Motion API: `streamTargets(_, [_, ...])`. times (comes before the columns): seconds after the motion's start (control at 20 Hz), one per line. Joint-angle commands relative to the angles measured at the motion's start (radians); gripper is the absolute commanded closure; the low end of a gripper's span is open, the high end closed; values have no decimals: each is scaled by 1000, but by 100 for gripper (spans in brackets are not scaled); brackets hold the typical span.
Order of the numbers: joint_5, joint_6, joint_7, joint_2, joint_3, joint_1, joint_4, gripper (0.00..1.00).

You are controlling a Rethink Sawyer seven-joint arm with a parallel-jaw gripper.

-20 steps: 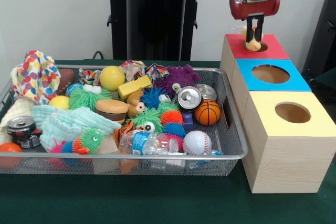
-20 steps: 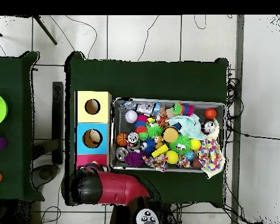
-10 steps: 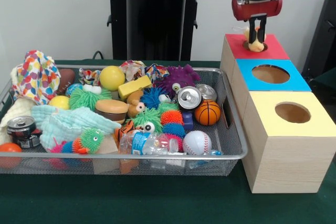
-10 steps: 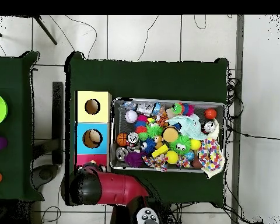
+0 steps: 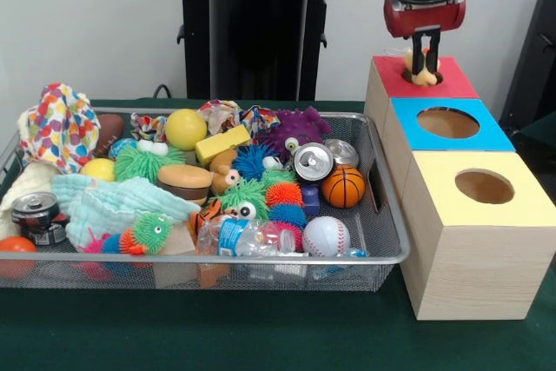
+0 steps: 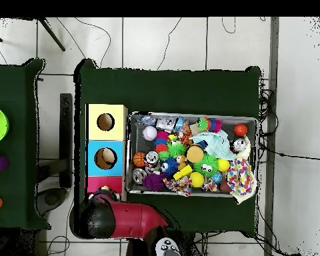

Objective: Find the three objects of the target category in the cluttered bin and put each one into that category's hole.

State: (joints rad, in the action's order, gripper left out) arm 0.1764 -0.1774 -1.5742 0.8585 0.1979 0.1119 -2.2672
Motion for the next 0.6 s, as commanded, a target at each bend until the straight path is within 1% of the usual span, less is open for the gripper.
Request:
streamTargets(0.05, [17, 83, -227, -49, 74, 42, -33, 100])
streamTargets(0.3, [15, 65, -216, -41, 53, 33, -27, 100])
streamTargets(0.6, [3, 73, -210, -53, 34, 27, -26, 100])
